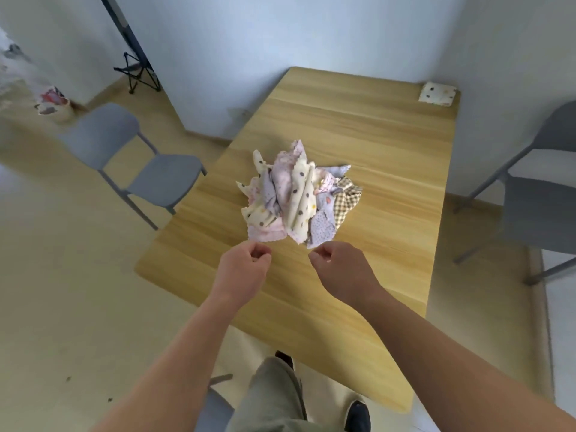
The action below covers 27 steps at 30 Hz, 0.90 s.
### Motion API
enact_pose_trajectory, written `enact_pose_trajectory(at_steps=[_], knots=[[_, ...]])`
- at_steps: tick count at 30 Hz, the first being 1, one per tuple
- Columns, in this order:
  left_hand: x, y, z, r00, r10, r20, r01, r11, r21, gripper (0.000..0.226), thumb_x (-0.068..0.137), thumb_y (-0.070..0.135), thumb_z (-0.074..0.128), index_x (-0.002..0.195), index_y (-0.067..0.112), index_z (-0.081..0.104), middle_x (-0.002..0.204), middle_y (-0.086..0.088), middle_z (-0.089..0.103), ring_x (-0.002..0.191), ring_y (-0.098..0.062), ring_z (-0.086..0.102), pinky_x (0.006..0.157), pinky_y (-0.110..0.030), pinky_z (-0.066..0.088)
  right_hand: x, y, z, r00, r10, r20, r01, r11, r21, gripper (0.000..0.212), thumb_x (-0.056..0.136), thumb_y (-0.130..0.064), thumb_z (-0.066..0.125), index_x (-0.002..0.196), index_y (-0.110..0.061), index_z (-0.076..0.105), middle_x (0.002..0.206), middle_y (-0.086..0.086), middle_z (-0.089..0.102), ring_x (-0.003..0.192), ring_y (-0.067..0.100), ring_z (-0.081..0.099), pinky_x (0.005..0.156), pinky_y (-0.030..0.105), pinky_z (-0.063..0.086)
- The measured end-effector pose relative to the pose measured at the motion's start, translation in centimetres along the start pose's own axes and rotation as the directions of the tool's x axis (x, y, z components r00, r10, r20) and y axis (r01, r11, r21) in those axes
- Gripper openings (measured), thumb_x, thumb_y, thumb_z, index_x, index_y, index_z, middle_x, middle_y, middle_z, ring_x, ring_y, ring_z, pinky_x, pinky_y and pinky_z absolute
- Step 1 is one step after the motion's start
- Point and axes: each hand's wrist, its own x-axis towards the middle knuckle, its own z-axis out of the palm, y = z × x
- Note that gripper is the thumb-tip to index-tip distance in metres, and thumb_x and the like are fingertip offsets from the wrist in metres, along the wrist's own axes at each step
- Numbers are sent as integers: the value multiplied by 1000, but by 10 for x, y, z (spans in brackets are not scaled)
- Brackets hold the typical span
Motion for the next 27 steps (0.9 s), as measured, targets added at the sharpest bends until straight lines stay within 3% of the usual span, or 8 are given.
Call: enact_pose_trajectory(at_steps=[3,6,12,16,20,22,25,27], knots=[[50,-13,-18,999,31,29,-31,1000,-5,13,99,23,59,107,28,68,91,11,70,77,-8,66,62,-19,47,27,-16,17,998,33,-52,-34,999,-18,22,100,-26,54,105,-16,73,98,-3,73,89,16,63,75,29,46],[106,-30,-20,993,74,93,-77,997,29,26,97,23,60,123,22,67,115,6,69,96,-16,67,83,-28,51,59,-26,32,992,101,-81,-104,994,-30,24,101,-28,52,112,-20,71,106,-5,72,94,17,66,78,30,52],[206,-48,-17,936,122,331,-195,961,198,48,97,31,58,144,24,52,153,-1,45,136,-20,48,108,-34,41,118,-54,64,956,242,-166,-247,969,-13,27,103,-28,49,122,-24,68,126,-6,68,80,10,62,59,17,45],[228,-49,-8,899,172,403,-270,942,199,49,98,33,58,145,22,49,158,2,33,141,-16,40,109,-32,39,129,-54,80,932,303,-201,-303,953,29,28,102,-28,50,123,-25,68,136,-7,63,59,1,58,49,13,39],[229,-55,10,885,146,442,-269,935,231,50,100,28,57,147,19,45,160,-2,26,127,-18,52,95,-28,43,125,-47,90,918,322,-233,-314,947,72,27,102,-28,51,122,-25,68,97,-12,67,51,-3,55,47,9,35],[228,-57,18,890,140,434,-275,924,265,51,100,26,57,148,17,45,160,-7,25,118,-18,54,89,-26,40,123,-41,95,920,310,-240,-297,951,93,27,102,-29,51,122,-25,68,94,-13,64,55,-2,55,48,10,36],[224,-66,35,890,232,393,-365,880,305,49,99,25,59,145,14,45,160,-11,26,132,-25,47,96,-31,40,119,-24,108,925,262,-274,-226,962,154,26,102,-30,51,123,-26,67,89,-15,64,52,-1,57,45,12,39],[225,-69,39,899,277,339,-381,877,292,35,98,24,60,130,17,50,156,-10,29,118,-26,51,89,-30,40,119,-15,115,929,205,-307,-162,974,160,26,102,-29,51,123,-25,66,88,-14,65,48,-1,55,45,14,39]])
